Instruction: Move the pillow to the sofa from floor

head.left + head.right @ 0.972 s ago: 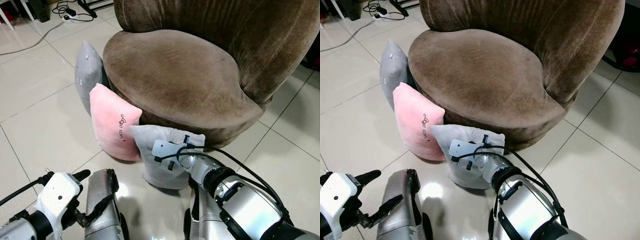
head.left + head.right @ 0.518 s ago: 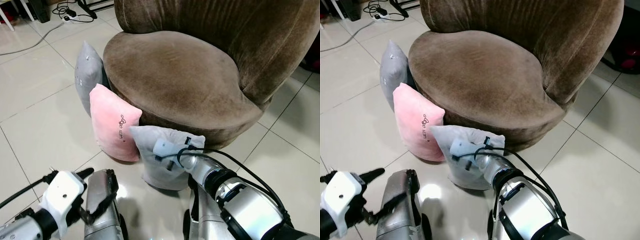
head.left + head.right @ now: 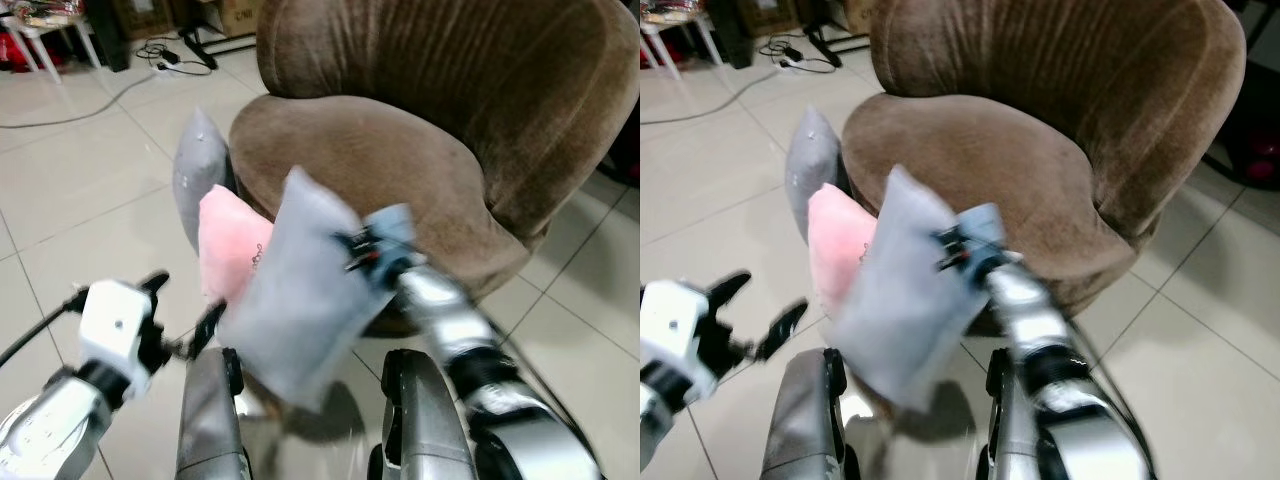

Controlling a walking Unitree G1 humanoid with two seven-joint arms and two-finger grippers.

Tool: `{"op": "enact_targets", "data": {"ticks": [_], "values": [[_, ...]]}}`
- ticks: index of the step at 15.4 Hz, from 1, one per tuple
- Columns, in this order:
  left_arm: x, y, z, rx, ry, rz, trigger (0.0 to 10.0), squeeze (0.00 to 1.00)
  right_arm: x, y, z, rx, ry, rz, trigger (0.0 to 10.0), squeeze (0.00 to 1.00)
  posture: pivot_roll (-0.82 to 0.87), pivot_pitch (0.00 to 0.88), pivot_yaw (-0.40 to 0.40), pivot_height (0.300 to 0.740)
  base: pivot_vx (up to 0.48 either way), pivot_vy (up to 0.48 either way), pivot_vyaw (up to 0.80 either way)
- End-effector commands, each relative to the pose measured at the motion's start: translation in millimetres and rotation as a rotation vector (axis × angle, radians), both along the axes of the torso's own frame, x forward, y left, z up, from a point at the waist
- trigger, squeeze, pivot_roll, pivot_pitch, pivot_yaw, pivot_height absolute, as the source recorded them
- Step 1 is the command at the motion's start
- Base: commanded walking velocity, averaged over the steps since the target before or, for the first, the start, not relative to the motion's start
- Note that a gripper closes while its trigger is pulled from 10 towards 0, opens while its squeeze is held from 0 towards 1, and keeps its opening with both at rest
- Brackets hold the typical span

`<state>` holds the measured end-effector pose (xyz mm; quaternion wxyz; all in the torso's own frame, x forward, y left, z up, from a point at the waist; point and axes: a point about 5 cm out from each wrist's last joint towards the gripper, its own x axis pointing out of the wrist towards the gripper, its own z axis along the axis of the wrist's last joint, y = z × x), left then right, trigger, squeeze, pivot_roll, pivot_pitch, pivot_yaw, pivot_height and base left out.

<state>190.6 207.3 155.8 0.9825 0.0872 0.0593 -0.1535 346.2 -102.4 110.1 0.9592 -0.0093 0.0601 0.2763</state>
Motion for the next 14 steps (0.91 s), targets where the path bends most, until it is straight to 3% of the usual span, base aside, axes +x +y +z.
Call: {"op": "enact_targets", "data": {"ticks": [1, 3, 4, 5, 6, 7, 8, 9, 11, 12, 14], "values": [[5.0, -0.7, 0, 0.010, -0.021, 0.032, 10.0, 0.00, 7.1, -14.1, 44, 0.070, -0.153, -0.007, 0.0, 0.00, 0.04, 0.000, -0.033, 0.490, 0.000, 0.000, 0.00], [23.7, -6.0, 10, 0.000, -0.104, 0.099, 10.0, 0.00, 7.1, -49.3, 113, 0.155, -0.343, -0.052, 0.0, 0.00, 0.02, 0.000, -0.043, 0.490, 0.000, 0.000, 0.00], [28.8, -6.8, 12, 0.017, -0.122, 0.122, 10.0, 0.00, 4.6, -57.5, 128, 0.167, -0.383, -0.078, 0.0, 0.00, 0.01, 0.000, -0.038, 0.490, 0.000, 0.000, 0.00], [39.5, -8.9, 17, 0.026, -0.145, 0.176, 10.0, 0.00, -5.2, -75.2, 155, 0.162, -0.458, -0.195, 2.4, 0.00, 0.00, 0.000, -0.022, 0.490, 0.000, 0.000, 0.00], [42.1, -10.7, 19, 0.020, -0.148, 0.179, 10.0, 0.00, -7.3, -79.8, 162, 0.153, -0.479, -0.252, 10.0, 0.00, -0.02, 0.000, -0.005, 0.490, 0.000, 0.000, 0.00], [45.8, -15.2, 21, 0.007, -0.165, 0.162, 10.0, 0.00, -11.5, -81.3, 175, 0.196, -0.495, -0.309, 10.0, 0.00, -0.03, 0.000, -0.007, 0.490, 0.000, 0.000, 0.00], [49.3, -17.4, 28, 0.012, -0.190, 0.159, 10.0, 0.00, -17.0, -69.3, 190, 0.217, -0.525, -0.346, 10.0, 0.00, -0.03, 0.000, -0.017, 0.490, 0.000, 0.000, 0.00], [52.5, -18.2, 30, 0.010, -0.203, 0.172, 10.0, 0.00, -13.6, -64.0, 186, 0.175, -0.492, -0.376, 10.0, 0.00, -0.01, 0.000, -0.030, 0.490, 0.000, 0.000, 0.00], [53.7, -18.2, 30, 0.006, -0.206, 0.193, 10.0, 0.00, -8.5, -50.4, 162, 0.056, -0.443, -0.374, 10.0, 0.00, -0.01, 0.000, -0.029, 0.490, 0.000, 0.000, 0.00], [54.4, -19.1, 27, 0.016, -0.206, 0.196, 10.0, 0.00, -6.9, -35.2, 137, 0.040, -0.360, -0.367, 10.0, 0.00, -0.01, 0.000, -0.039, 0.490, 0.000, 0.000, 0.00], [53.9, -16.1, 22, 0.030, -0.201, 0.233, 10.0, 0.00, -10.4, -13.7, 107, 0.013, -0.270, -0.338, 10.0, 0.00, 0.00, 0.000, -0.060, 0.509, 0.000, 0.000, 0.00]]}}
